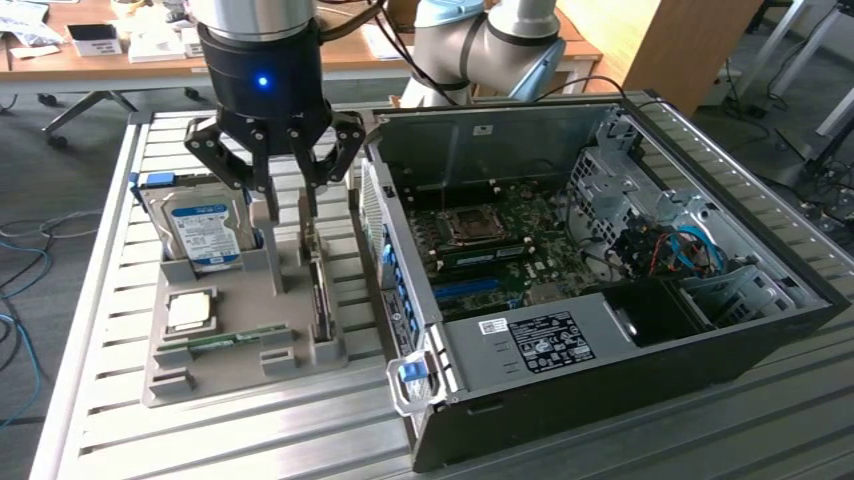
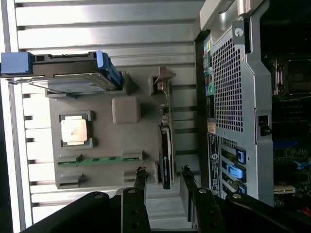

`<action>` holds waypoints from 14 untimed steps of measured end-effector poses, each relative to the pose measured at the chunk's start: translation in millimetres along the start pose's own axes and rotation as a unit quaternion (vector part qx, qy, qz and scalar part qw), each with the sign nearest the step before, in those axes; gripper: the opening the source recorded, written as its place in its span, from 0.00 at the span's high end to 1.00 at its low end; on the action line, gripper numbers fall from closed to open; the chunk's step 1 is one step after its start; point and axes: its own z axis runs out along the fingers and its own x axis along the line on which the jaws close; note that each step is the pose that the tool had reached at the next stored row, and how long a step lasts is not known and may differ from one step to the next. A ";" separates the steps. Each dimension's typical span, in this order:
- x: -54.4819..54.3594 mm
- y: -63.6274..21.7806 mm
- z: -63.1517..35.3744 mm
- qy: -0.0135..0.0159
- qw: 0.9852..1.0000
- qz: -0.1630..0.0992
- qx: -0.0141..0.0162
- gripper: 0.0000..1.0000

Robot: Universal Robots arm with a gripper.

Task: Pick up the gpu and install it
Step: 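Pick up the gpu and move the gpu toward the slot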

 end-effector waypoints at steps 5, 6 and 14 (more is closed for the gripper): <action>0.1 -0.1 3.1 0.000 1.000 0.000 0.000 0.58; 0.1 -0.2 3.3 0.000 1.000 0.000 0.000 0.58; 0.1 -0.2 4.8 0.000 1.000 0.000 0.000 0.58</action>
